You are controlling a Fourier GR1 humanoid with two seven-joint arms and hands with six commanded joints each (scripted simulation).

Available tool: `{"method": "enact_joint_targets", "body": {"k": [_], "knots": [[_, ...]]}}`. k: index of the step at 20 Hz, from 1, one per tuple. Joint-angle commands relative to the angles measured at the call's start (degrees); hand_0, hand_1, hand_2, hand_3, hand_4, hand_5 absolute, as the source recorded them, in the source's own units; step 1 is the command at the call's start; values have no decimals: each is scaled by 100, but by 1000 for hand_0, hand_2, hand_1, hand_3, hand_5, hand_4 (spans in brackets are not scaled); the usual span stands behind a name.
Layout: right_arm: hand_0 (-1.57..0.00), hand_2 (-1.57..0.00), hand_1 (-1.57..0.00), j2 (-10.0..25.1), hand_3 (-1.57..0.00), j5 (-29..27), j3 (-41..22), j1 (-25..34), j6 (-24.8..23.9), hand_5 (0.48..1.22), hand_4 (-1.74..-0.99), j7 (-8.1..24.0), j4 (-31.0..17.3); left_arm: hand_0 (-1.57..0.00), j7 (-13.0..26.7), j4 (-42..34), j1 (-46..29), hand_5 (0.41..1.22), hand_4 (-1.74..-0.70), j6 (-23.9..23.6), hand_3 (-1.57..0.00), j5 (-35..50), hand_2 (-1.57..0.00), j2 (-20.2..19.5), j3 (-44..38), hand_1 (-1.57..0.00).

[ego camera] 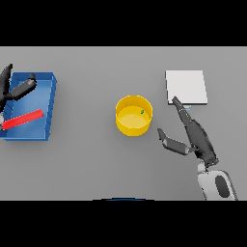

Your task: Pick up the red beaker and tilt it to pour out 1 green nut into yellow bowl. Pick up the yellow bowl and place it on the metallic measuring scale.

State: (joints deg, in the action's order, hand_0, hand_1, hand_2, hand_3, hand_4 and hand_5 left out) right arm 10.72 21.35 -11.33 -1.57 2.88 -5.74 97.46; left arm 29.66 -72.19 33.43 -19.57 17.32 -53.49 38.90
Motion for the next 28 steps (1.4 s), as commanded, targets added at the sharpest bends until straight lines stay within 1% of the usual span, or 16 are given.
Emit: {"method": "enact_joint_targets", "body": {"k": [1, 3, 5, 8, 11, 13, 14, 17, 18, 20, 23, 24, 25, 26, 27, 28], "knots": [[1, 1, 1, 142, 1, 81, -53, 176, 141, 707, -1234, 60, -18, -12, 14, -44, -28, 704, -786, -33, -9, -3, -10, -59, -13, -10], [1, 1, 1, 358, 1, 469, -263, 488, 309, 691, -1268, 274, -205, -8, 63, -15, 28, 709, -792, -8, -6, 16, -6, -43, -21, -6], [1, 1, 1, 678, 1, 921, -509, 804, 511, 677, -1282, 332, -219, -5, 49, -28, -11, 709, -795, -20, -3, 17, -4, -18, 4, -3], [1, 1, 1, 1053, 1, 1557, -946, 1373, 825, 668, -1276, 200, -466, -2, 58, 51, 21, 712, -793, 8, -1, -5, -1, 29, 35, -1], [1, 1, 1, 1174, 1, 1811, -1228, 1894, 1130, 662, -1269, 83, -761, 0, 1, 2, 22, 721, -795, -21, 0, 1, 0, 39, 32, 0], [1, 1, 1, 1191, 1, 1871, -1335, 2172, 1288, 656, -1273, 34, -1025, 0, 15, 5, 47, 723, -797, 3, 0, -3, 0, 31, 40, 0], [1, 1, 1, 1195, 1, 1860, -1393, 2304, 1408, 656, -1274, -18, -1058, 0, 10, 80, 54, 723, -798, 26, 0, -17, 0, 43, 50, 0], [1, 1, 1, 1176, 1, 2014, -1663, 2724, 1701, 677, -1277, -107, -1406, 1, -4, 30, 44, 718, -797, 44, 1, -12, 1, -11, 45, 1], [1, 1, 1, 1173, 1, 2064, -1736, 2811, 1764, 683, -1269, -126, -1505, 1, -62, 45, 28, 717, -796, 16, 1, -22, 1, 22, 52, 1], [1, 1, 1, 1153, 1, 2098, -1836, 2956, 1825, 686, -1255, -302, -1751, 1, -30, 13, 21, 717, -794, 26, 1, 1, 1, -11, 37, 1], [1, 1, 1, 1071, 1, 2119, -1987, 3177, 2009, 685, -1244, -421, -2084, 1, -30, 68, 76, 725, -795, 58, 1, -22, 1, -11, 40, 1], [1, 1, 1, 1015, 1, 2154, -2044, 3246, 2018, 682, -1243, -443, -2246, 1, -60, 60, 75, 729, -795, 91, 1, -17, 1, -21, 45, 1], [1, 1, 1, 980, 1, 2182, -2098, 3292, 2048, 681, -1250, -444, -2286, 1, -56, 73, 73, 732, -795, 80, 1, -21, 1, 18, 60, 1], [1, 1, 1, 930, 1, 2210, -2144, 3411, 2134, 679, -1260, -380, -2414, 1, -17, 30, 50, 733, -796, 78, 1, -8, 1, -26, 56, 1], [1, 1, 1, 948, 1, 2254, -2192, 3440, 2138, 678, -1270, -441, -2539, 1, -7, 27, 50, 734, -795, 74, 1, -10, 1, -48, 46, 1], [1, 1, 1, 891, 1, 2279, -2236, 3471, 2149, 674, -1281, -417, -2615, 1, -85, 63, 10, 734, -797, 62, 1, -5, 1, -30, 39, 1]]}}
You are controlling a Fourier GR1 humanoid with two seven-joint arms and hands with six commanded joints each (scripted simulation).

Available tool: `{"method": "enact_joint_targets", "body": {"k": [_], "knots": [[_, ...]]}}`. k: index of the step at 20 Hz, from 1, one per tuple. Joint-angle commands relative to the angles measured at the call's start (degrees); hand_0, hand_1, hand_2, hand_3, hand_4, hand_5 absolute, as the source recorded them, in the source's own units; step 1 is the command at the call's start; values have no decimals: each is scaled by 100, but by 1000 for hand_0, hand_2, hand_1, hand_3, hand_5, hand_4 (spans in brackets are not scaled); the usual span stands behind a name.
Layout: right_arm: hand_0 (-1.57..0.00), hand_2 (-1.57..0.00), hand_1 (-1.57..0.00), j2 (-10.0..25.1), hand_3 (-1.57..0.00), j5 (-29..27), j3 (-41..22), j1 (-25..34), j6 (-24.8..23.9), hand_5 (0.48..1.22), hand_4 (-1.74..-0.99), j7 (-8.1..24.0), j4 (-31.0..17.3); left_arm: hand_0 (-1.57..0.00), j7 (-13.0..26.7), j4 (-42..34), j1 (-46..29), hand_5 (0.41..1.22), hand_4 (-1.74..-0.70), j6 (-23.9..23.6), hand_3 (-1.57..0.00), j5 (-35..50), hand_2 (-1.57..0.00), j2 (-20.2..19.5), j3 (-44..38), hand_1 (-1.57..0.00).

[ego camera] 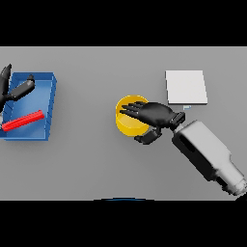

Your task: Pick up the red beaker and tilt it to pour out 1 green nut into yellow bowl. Pick up the yellow bowl and place it on the metallic measuring scale.

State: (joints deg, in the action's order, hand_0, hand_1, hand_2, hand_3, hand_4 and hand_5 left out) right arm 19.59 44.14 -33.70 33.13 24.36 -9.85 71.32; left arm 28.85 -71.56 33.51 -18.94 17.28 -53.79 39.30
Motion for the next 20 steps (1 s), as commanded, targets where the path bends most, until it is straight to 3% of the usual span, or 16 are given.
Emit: {"method": "enact_joint_targets", "body": {"k": [1, 8, 11, 13, 16, 18, 19, 20], "knots": [[1, 1, 1, 8, 1, -19, -20, 44, 91, 671, -1288, -35, -15, 1, 30, 33, 30, 735, -798, 44, 1, 42, 1, -1, -29, 1], [1, 1, 1, -12, 1, 162, -250, 263, 347, 713, -1304, 79, -265, 1, -18, 79, 65, 731, -793, 109, 1, 6, 1, -27, -15, 1], [-16, -68, -40, -128, -94, 242, -344, 292, 384, 784, -1339, 251, -321, 1, -26, -21, 34, 725, -792, 48, 1, 31, 1, -85, -53, 1], [-258, -233, -236, -115, -249, 339, -444, 261, 317, 900, -1387, 200, -327, 1, -76, 14, 51, 722, -793, 70, 1, 33, 1, -62, -59, 1], [-891, -814, -846, -34, -594, 259, -438, 273, 598, 1057, -1534, 181, -252, 1, -61, 46, 79, 726, -796, 76, 1, 39, 1, -44, -70, 1], [-1136, -1086, -1107, 65, -867, 180, -445, 305, 770, 1116, -1604, 38, -243, 1, -32, 118, 125, 728, -799, 40, 1, 3, 1, 29, -50, 1], [-1223, -1183, -1200, 64, -932, 162, -446, 334, 778, 1137, -1628, -1, -289, 1, -51, 51, 102, 727, -799, 33, 1, 13, 1, -4, -55, 1], [-1292, -1261, -1274, 46, -1019, 134, -439, 295, 826, 1154, -1649, 155, -200, 1, -17, -9, 93, 727, -799, 35, 1, 25, 1, -23, -47, 1]]}}
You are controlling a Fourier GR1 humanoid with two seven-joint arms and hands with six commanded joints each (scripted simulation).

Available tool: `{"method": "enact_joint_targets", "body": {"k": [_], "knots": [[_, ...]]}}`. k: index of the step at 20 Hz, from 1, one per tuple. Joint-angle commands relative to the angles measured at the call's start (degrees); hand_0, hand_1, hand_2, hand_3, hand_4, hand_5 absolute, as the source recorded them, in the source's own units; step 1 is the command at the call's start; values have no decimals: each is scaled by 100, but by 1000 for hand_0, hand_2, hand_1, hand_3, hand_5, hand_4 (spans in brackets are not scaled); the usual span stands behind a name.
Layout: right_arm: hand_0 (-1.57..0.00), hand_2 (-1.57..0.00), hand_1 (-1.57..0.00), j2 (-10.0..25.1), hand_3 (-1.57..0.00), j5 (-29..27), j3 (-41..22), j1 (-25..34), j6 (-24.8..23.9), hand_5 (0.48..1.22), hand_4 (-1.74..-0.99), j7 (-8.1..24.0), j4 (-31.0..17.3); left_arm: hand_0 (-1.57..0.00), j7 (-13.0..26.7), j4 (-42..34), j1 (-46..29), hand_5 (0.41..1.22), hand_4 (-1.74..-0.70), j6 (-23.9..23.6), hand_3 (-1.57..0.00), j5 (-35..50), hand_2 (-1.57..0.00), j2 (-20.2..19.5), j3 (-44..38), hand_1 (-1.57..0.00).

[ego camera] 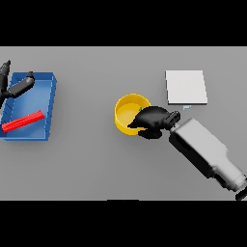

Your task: Pick up the red beaker and tilt it to pour out 1 green nut into yellow bowl. Pick up the yellow bowl and place it on the metallic measuring scale.

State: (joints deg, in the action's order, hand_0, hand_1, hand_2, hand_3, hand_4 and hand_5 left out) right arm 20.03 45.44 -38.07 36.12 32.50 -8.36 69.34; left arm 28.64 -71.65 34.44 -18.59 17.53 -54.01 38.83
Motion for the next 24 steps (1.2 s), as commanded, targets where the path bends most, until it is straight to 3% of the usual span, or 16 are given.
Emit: {"method": "enact_joint_targets", "body": {"k": [1, 9, 12, 20, 21, 24], "knots": [[-1348, -1283, -1333, 17, -1092, -20, 5, -13, 9, 1167, -1667, 10, 8, 1, 47, -28, 1, 726, -800, -7, 1, 10, 1, -9, 0, 1], [-1534, -1490, -1531, 222, -1192, -310, 185, 51, 203, 1212, -1729, 165, 425, 1, 16, -187, -111, 724, -801, -87, 1, -3, 1, -105, 6, 1], [-1552, -1506, -1551, 449, -1377, -465, 344, 177, 479, 1216, -1731, 339, 864, 1, 99, -213, -80, 721, -798, -39, 1, 3, 1, -136, 19, 1], [-1568, -1560, -1568, 818, -1248, -773, 736, 239, 848, 1219, -1720, 941, 1528, 1, -6, -66, -35, 723, -805, 21, 1, 40, 1, -139, -56, 1], [-1568, -1562, -1568, 940, -1243, -729, 749, 288, 750, 1220, -1719, 748, 1469, 1, 16, -169, -63, 723, -799, -32, 1, -7, 1, -175, -25, 1], [-1570, -1567, -1570, 1228, -1318, -690, 874, 444, 614, 1220, -1720, 572, 1439, 1, 46, -273, -81, 735, -809, -95, 1, 3, 1, -214, -45, 1]]}}
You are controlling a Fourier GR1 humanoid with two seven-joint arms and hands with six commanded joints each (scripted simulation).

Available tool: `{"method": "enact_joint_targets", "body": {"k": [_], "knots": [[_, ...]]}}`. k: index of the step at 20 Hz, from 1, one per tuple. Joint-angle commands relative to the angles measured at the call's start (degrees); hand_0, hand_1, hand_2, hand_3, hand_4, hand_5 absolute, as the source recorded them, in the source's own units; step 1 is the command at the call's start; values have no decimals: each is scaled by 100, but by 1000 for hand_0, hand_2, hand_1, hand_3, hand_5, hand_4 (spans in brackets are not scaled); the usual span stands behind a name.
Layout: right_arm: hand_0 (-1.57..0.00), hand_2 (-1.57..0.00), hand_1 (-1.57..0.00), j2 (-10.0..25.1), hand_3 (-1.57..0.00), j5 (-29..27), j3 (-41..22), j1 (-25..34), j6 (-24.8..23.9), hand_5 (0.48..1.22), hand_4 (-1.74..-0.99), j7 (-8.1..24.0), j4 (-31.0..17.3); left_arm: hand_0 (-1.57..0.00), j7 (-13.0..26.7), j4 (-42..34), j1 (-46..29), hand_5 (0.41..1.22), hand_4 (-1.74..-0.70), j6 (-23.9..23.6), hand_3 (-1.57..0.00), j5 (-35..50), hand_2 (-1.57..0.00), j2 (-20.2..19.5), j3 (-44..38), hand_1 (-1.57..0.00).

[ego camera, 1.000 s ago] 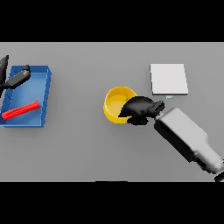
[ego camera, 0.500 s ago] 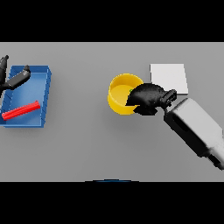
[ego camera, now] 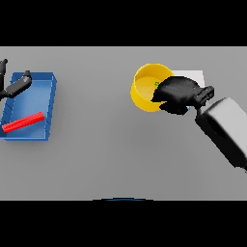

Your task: Pick up the red beaker and tilt it to pour out 1 green nut into yellow bowl. Pick up the yellow bowl and place it on the metallic measuring scale.

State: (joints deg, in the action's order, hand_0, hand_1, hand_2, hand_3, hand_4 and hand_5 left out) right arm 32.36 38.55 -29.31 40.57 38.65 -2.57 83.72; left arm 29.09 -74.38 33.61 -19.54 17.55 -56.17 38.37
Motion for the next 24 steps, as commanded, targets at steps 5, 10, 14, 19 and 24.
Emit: {"method": "enact_joint_targets", "body": {"k": [5, 10, 14, 19, 24], "knots": [[-1571, -1570, -1571, 179, -1239, 164, 222, 264, -520, 1221, -1720, -97, -825, 1, 203, -84, -4, 735, -804, -27, 1, -79, 1, -16, 90, 1], [-1571, -1571, -1571, 304, -1193, 92, 482, 358, -772, 1221, -1720, -155, -1673, 1, 427, -308, -77, 765, -828, -87, 1, -14, 1, -149, 56, 1], [-1571, -1571, -1571, 248, -1182, 195, 509, 539, -1102, 1221, -1721, -324, -2468, 1, 500, -338, -76, 772, -823, -125, 1, -58, 1, -136, 94, 1], [-1571, -1571, -1566, 141, -1360, 353, 480, 569, -1557, 1221, -1724, -519, -3317, 1, 484, -218, 21, 757, -814, -19, 1, -33, 1, -130, 45, 1], [-1571, -1563, -1518, -119, -1482, 427, 478, 711, -1869, 1221, -1727, -571, -3958, 1, 449, -278, -60, 733, -796, -66, 1, -40, 1, -158, 59, 1]]}}
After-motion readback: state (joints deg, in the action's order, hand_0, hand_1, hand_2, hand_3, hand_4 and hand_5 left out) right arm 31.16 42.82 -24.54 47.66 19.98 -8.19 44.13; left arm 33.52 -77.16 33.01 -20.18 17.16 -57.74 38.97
